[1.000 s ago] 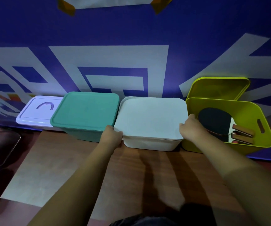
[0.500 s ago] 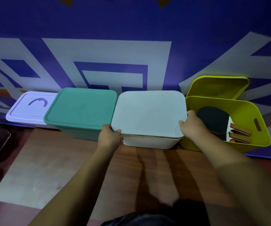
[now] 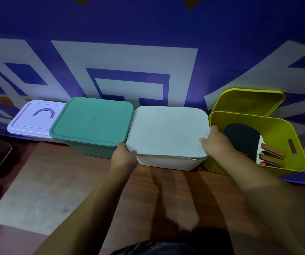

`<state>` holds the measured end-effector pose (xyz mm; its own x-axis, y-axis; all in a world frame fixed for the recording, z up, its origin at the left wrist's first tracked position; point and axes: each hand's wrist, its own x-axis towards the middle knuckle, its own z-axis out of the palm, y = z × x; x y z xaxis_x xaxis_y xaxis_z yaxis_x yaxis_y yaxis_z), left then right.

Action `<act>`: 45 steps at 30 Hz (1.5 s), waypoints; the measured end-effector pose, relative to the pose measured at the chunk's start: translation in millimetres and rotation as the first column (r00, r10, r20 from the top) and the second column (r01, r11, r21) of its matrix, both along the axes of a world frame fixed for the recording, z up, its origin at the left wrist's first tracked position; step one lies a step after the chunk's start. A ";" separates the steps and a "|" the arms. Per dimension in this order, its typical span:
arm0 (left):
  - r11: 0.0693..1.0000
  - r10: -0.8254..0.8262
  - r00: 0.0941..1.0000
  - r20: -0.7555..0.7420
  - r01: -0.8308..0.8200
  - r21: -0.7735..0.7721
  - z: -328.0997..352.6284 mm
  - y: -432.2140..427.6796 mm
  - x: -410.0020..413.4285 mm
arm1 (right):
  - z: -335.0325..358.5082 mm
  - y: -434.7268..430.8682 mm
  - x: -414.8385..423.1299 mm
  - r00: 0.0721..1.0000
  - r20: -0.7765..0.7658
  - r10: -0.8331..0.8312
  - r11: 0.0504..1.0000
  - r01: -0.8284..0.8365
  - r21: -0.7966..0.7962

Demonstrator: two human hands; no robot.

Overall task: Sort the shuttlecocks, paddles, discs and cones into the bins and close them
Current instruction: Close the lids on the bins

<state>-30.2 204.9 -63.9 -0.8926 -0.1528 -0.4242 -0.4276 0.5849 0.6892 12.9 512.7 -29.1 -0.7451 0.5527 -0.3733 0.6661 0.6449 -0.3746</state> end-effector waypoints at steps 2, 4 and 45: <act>0.997 -0.043 0.999 -0.007 0.043 -0.067 5.5 4.8 1.4 | 4.5 -2.0 -0.4 0.999 0.028 0.023 0.998 -0.024 0.053; 0.974 -0.134 0.991 -0.016 0.128 -0.187 12.2 10.6 3.3 | 8.5 -4.6 -2.2 0.996 0.079 0.037 0.994 -0.045 0.099; 0.243 -0.949 0.316 -0.015 0.698 -0.673 12.7 92.6 1.1 | -36.5 -52.4 68.0 0.904 -0.188 -0.384 0.917 0.349 -0.195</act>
